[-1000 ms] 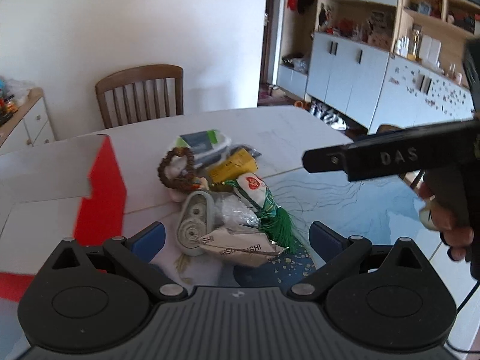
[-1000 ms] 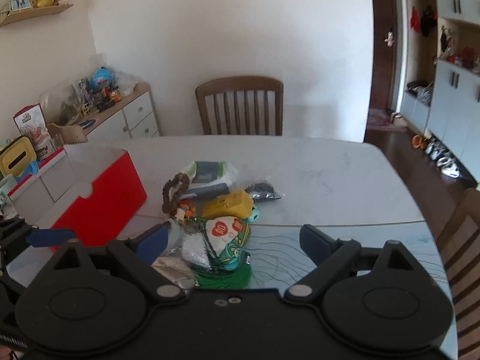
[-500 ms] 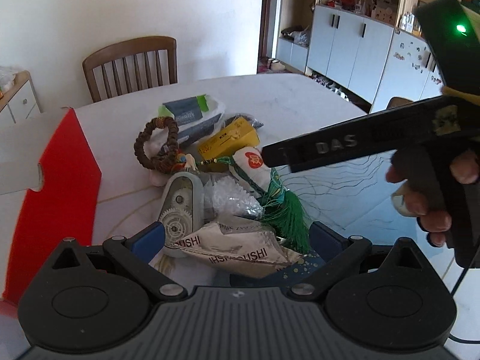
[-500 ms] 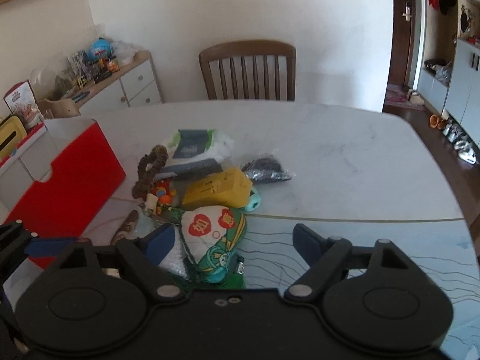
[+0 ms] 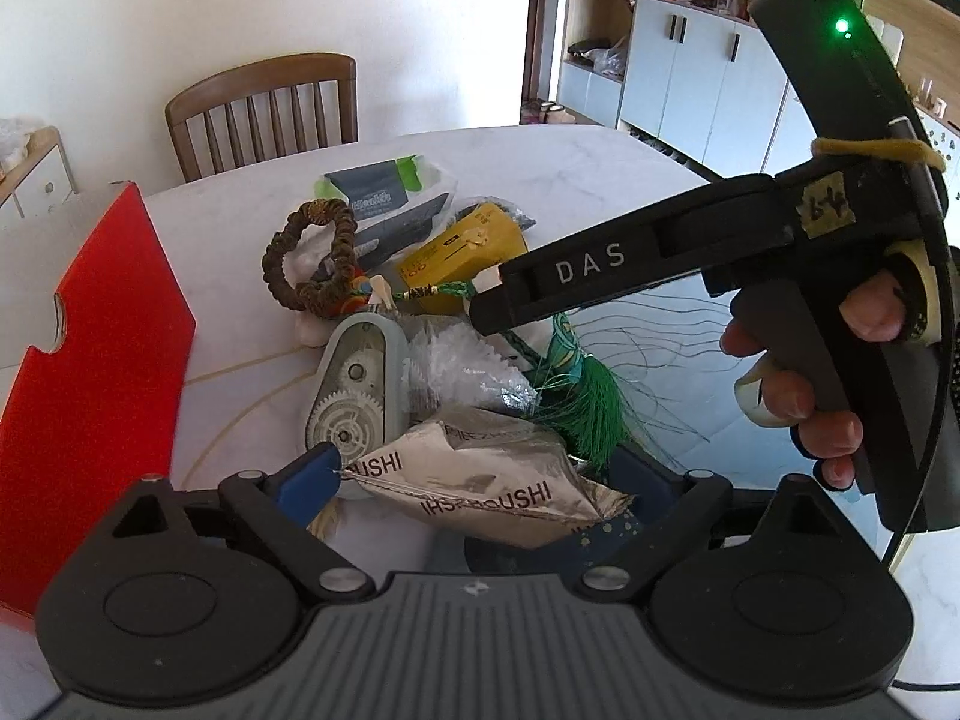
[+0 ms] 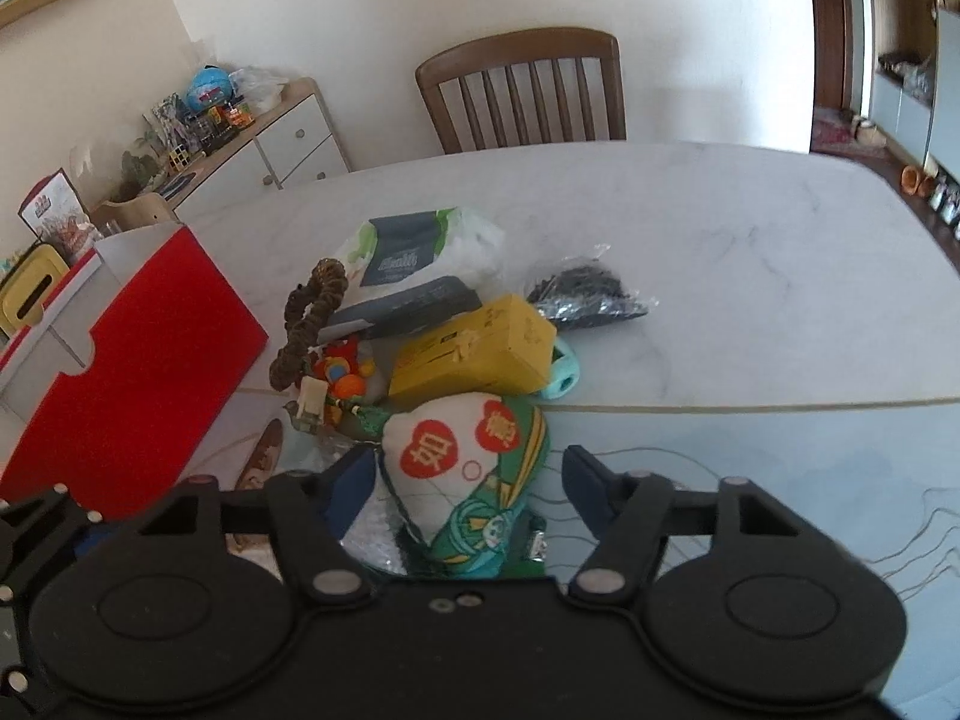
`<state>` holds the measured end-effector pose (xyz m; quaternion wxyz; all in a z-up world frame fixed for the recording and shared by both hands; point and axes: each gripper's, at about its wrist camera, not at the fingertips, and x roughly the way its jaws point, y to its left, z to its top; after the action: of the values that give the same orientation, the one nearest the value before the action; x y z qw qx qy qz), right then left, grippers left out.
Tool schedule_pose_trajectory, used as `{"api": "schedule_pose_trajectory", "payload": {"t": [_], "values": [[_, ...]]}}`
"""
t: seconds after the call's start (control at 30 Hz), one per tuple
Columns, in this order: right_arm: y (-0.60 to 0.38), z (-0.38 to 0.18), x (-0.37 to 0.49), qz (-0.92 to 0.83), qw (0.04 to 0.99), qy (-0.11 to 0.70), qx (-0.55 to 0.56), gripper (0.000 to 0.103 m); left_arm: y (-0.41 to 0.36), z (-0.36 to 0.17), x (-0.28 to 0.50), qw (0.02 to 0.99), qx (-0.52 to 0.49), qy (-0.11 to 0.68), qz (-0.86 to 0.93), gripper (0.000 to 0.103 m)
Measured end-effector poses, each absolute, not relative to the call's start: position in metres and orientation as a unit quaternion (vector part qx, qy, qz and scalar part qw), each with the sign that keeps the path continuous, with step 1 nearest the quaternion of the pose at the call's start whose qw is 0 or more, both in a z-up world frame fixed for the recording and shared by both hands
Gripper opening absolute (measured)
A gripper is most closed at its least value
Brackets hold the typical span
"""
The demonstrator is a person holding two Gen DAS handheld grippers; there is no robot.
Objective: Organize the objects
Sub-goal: 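Grasp the silver foil snack bag with the left gripper while the right grasps the green-tasseled ornament, then carry the foil bag and tasseled ornament over the red-edged cardboard box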
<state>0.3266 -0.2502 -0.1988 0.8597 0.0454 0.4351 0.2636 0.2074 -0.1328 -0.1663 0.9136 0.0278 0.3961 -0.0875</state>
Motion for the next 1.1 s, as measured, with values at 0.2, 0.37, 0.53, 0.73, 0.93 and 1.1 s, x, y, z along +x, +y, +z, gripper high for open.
{"api": "schedule_pose_trajectory", "payload": {"t": [0.2,0.37,0.53,0.73,0.93,1.1], "values": [[-0.251,-0.199,0.327,0.265,0.856,0.439,0.062,0.050,-0.135,-0.164,0.205,0.915,0.034,0.393,-0.089,0.089],[-0.252,-0.196,0.322,0.262,0.858,0.436,0.067,0.046,-0.134,-0.163,0.204,0.914,0.033,0.393,-0.091,0.083],[-0.252,-0.188,0.311,0.261,0.864,0.425,0.063,0.044,-0.132,-0.162,0.200,0.913,0.030,0.397,-0.091,0.077],[-0.259,-0.173,0.294,0.257,0.869,0.419,0.058,0.043,-0.125,-0.159,0.195,0.909,0.008,0.406,-0.094,0.073],[-0.264,-0.151,0.270,0.260,0.871,0.416,0.042,0.043,-0.122,-0.156,0.188,0.907,0.001,0.410,-0.097,0.071],[-0.270,-0.130,0.252,0.257,0.876,0.407,0.030,0.043,-0.109,-0.150,0.181,0.905,-0.028,0.413,-0.098,0.071]]}}
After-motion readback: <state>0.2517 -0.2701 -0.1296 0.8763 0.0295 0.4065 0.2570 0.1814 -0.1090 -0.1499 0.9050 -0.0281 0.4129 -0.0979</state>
